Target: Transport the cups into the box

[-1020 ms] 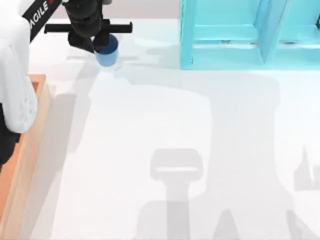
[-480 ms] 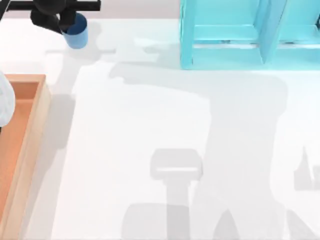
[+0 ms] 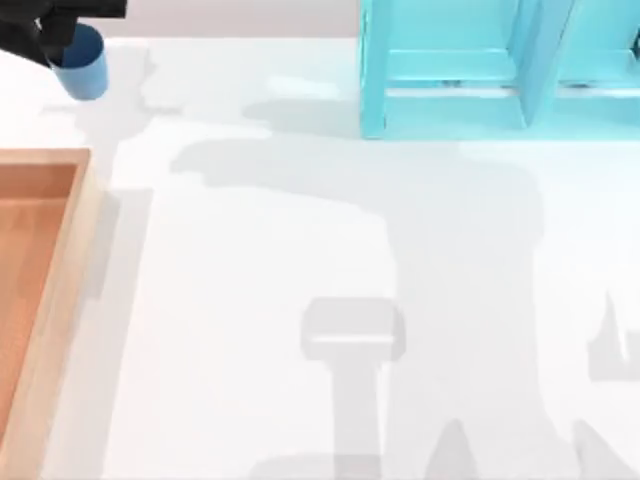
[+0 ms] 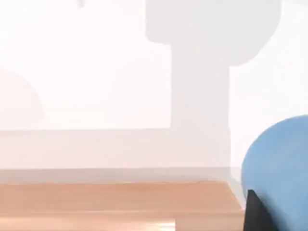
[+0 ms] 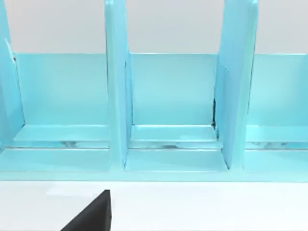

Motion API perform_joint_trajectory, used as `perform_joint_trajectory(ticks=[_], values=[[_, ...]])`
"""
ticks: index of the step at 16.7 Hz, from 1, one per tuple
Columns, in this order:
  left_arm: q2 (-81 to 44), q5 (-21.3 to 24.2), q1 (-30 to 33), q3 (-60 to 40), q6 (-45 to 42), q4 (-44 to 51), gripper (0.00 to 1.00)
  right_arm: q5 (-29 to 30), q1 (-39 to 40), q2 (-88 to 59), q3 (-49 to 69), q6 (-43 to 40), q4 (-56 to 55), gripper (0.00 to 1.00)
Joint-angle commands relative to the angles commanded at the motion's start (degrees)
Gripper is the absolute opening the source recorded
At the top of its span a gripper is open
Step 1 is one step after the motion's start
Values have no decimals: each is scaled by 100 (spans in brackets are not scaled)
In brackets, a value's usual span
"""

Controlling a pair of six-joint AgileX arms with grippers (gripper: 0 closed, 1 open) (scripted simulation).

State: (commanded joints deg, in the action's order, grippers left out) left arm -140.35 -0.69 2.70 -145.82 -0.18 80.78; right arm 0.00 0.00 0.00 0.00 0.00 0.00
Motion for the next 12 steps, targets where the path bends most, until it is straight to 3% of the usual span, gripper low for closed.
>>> perform_joint_trajectory(ticks=[8,12], values=[[2464,360,-1823,3599,-1677,-13,0,0,0,0,0,0,0,100],[3343,486,-2502,4725,-2299,11,0,0,0,0,0,0,0,100]])
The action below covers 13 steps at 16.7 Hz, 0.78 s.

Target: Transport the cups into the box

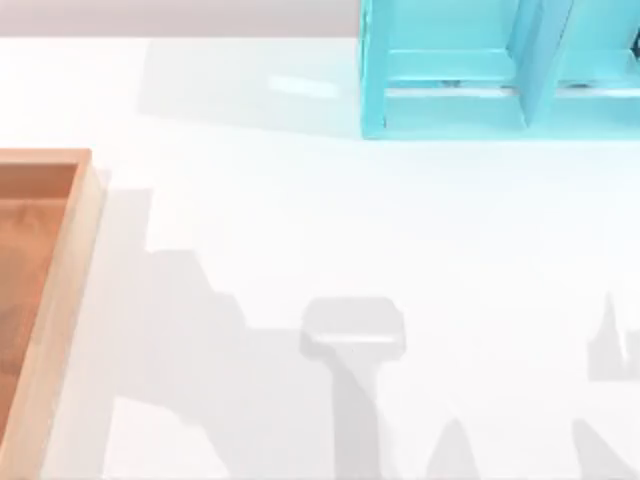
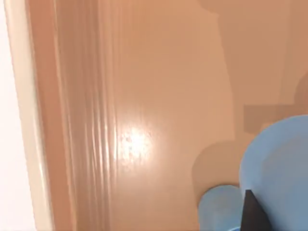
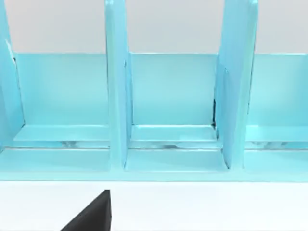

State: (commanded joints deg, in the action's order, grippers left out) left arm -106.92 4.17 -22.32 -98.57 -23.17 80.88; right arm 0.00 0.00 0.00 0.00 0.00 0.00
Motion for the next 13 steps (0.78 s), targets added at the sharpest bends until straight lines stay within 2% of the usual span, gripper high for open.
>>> perform_joint_trajectory(ticks=[7,13], values=[[157,7,-116,194,-140,-9,0,0,0,0,0,0,0,100],[201,13,-34,979,-53,-759,0,0,0,0,0,0,0,100]])
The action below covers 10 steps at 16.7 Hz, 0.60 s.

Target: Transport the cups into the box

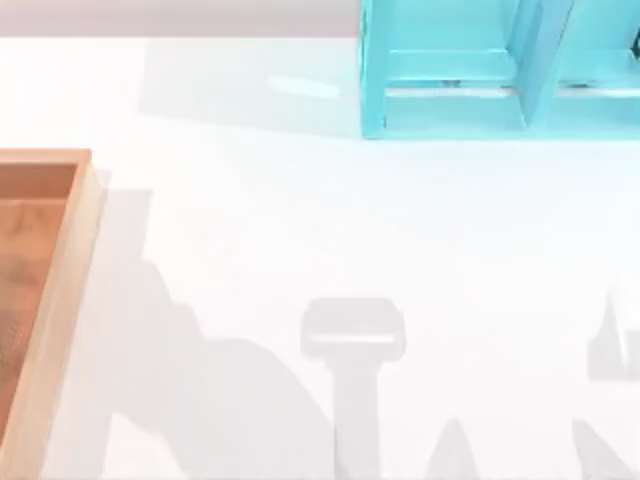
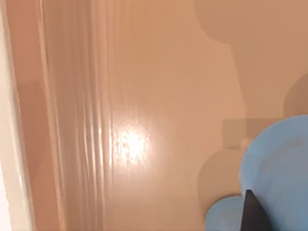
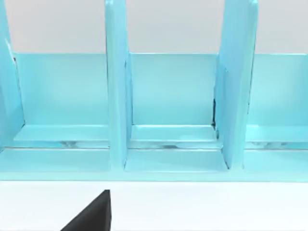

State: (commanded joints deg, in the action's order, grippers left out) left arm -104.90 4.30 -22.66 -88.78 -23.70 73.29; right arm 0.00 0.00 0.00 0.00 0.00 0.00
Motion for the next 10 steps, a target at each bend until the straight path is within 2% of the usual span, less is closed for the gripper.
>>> perform_joint_trajectory(ticks=[4,9,10], values=[[-4,6,50,609,69,-605,0,0,0,0,0,0,0,100],[6,7,58,710,84,-702,0,0,0,0,0,0,0,100],[6,7,58,710,84,-702,8,0,0,0,0,0,0,100]])
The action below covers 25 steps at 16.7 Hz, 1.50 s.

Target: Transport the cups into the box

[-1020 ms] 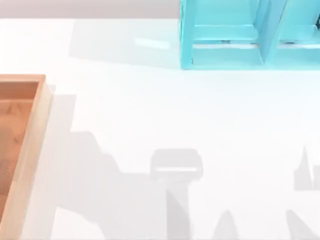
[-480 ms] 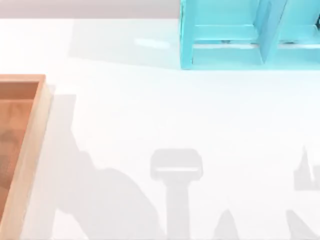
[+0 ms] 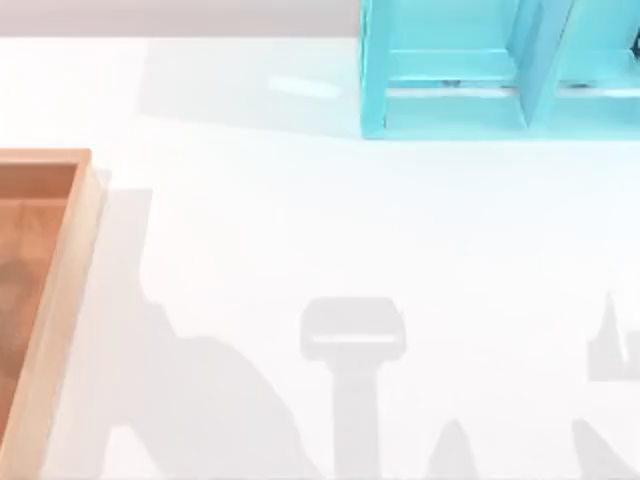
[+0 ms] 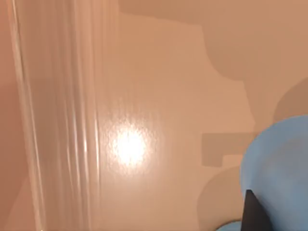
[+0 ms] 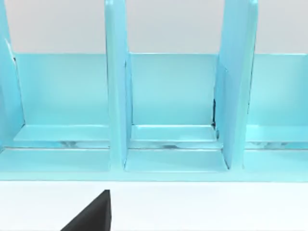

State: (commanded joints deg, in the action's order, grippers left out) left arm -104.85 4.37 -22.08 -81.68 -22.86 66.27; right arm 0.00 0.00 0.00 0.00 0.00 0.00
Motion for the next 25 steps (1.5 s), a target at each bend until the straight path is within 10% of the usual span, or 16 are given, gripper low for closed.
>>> perform_joint_trajectory(ticks=[12,25], values=[[0,0,0,0,0,0,98,0,0,0,0,0,0,100],[-21,6,-1,-405,-11,358,100,0,0,0,0,0,0,100]])
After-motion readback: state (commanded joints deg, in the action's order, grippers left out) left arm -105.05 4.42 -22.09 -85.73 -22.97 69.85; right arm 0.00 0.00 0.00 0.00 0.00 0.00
